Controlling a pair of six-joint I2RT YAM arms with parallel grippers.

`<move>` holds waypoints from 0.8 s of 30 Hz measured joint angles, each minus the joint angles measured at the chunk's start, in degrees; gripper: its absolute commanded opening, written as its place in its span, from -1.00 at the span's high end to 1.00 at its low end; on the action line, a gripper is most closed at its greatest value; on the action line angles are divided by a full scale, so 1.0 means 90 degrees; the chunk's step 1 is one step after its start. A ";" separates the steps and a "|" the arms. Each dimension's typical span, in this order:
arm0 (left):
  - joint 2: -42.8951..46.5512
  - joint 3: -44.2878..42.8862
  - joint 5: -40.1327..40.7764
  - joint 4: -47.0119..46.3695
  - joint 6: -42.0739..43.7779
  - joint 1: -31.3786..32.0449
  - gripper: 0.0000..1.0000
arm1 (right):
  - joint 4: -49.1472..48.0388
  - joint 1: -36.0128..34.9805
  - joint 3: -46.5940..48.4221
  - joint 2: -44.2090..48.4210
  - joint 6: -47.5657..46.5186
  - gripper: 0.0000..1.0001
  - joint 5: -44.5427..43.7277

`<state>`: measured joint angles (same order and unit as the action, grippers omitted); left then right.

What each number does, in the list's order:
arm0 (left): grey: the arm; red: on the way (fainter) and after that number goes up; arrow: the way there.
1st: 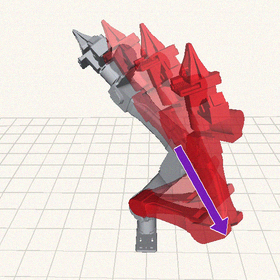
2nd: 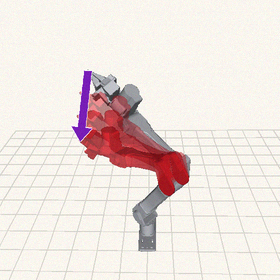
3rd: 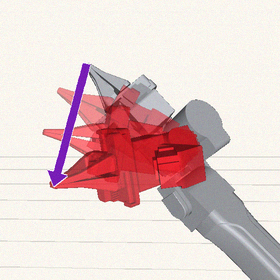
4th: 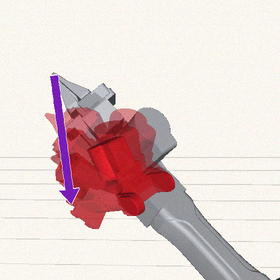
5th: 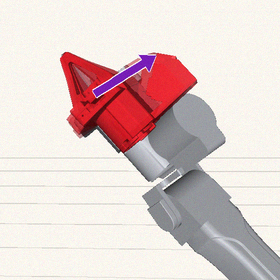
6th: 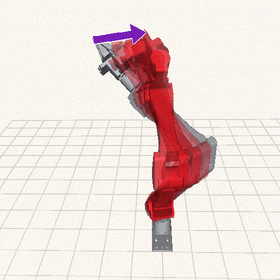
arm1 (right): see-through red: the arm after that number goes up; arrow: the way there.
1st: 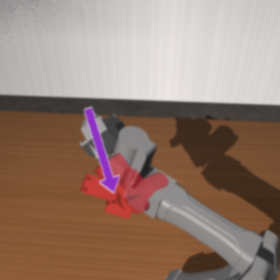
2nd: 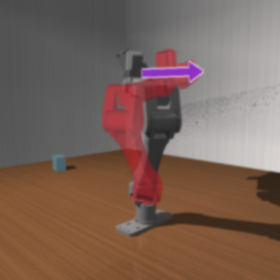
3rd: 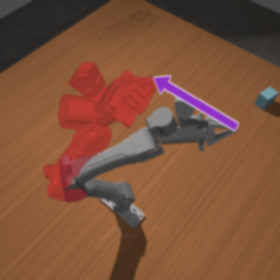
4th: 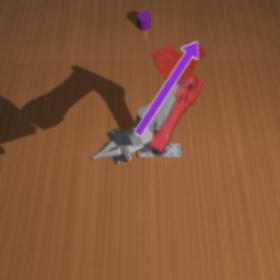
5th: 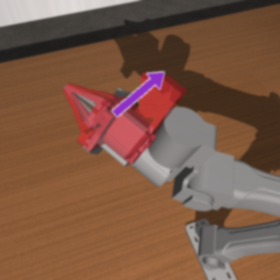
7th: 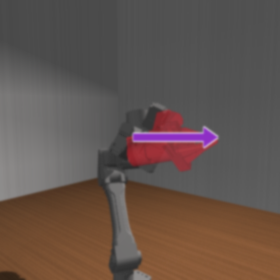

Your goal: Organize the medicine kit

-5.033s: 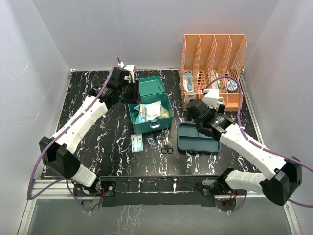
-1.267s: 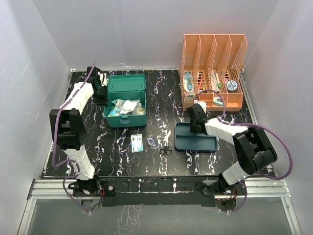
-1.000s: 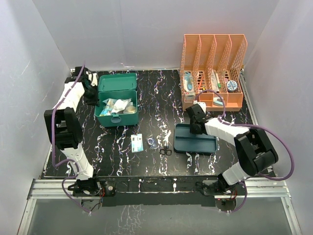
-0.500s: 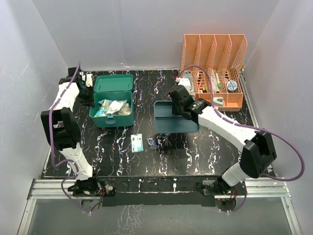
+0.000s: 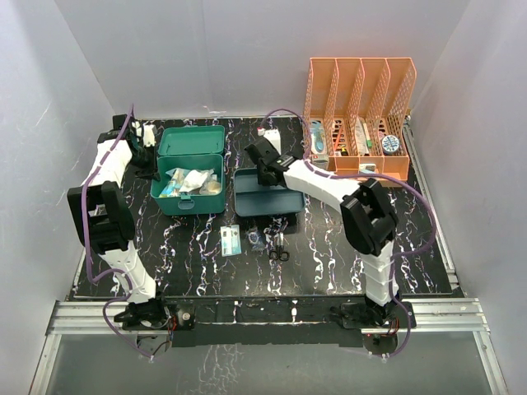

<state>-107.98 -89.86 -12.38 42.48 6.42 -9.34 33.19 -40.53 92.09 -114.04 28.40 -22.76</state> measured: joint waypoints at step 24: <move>0.0066 0.0075 -0.0262 0.0046 -0.0126 -0.0034 -0.32 | 0.0136 0.0005 0.1343 -0.1834 0.0396 0.30 -0.0148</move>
<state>-107.39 -89.19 -14.74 42.89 5.28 -9.65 34.41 -40.49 104.18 -130.54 31.97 -24.10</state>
